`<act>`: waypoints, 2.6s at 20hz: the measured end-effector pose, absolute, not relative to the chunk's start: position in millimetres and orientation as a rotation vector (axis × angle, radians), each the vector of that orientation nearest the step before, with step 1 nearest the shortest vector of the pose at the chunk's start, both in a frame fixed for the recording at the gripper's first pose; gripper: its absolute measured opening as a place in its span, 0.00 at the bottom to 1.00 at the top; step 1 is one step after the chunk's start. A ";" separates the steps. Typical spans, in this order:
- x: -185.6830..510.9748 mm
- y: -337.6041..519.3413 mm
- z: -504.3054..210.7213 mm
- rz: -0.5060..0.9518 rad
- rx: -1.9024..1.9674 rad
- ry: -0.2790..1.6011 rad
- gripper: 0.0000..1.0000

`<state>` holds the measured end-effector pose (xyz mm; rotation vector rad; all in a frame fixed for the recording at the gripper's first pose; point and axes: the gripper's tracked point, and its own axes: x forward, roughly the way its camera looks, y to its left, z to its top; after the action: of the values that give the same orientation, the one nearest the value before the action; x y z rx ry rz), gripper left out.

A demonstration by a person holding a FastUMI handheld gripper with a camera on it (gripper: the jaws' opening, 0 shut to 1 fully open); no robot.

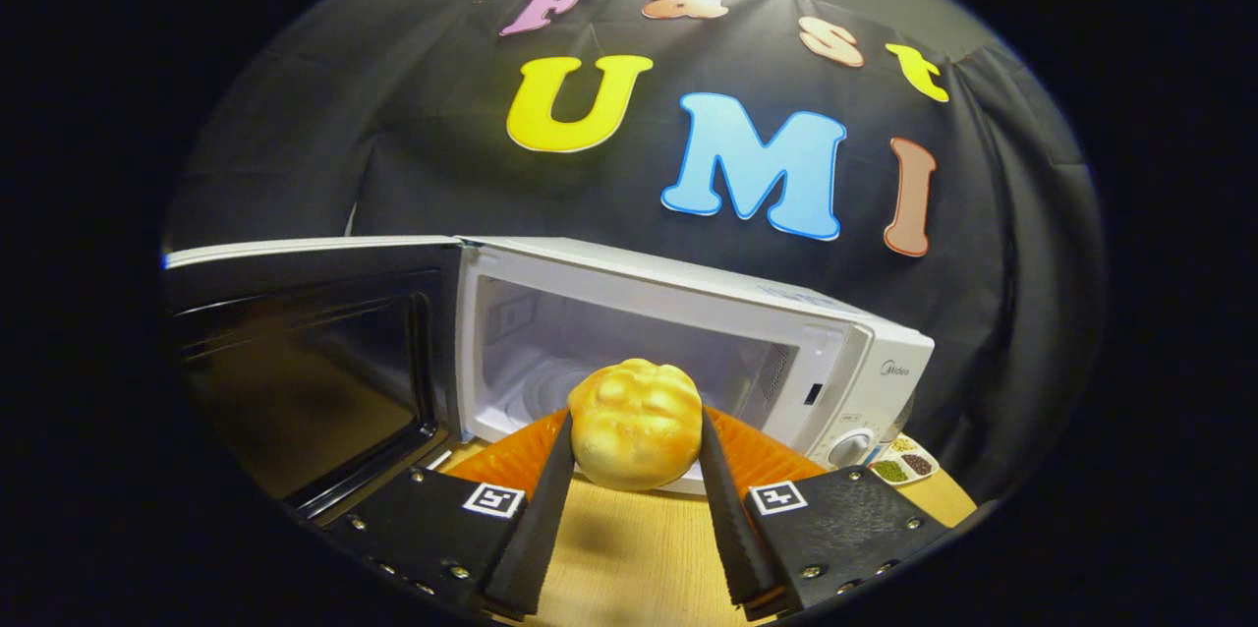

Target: Open the microwave, put the food inside, and close the microwave door.

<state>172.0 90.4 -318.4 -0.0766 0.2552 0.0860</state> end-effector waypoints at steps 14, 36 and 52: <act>261.0 139.7 -386.0 0.049 0.461 0.382 0.68; 309.8 132.3 -416.4 0.035 0.607 0.364 0.96; 162.3 142.0 -308.5 0.310 0.607 0.360 0.97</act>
<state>162.3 142.0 -308.5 0.6067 0.3598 0.3101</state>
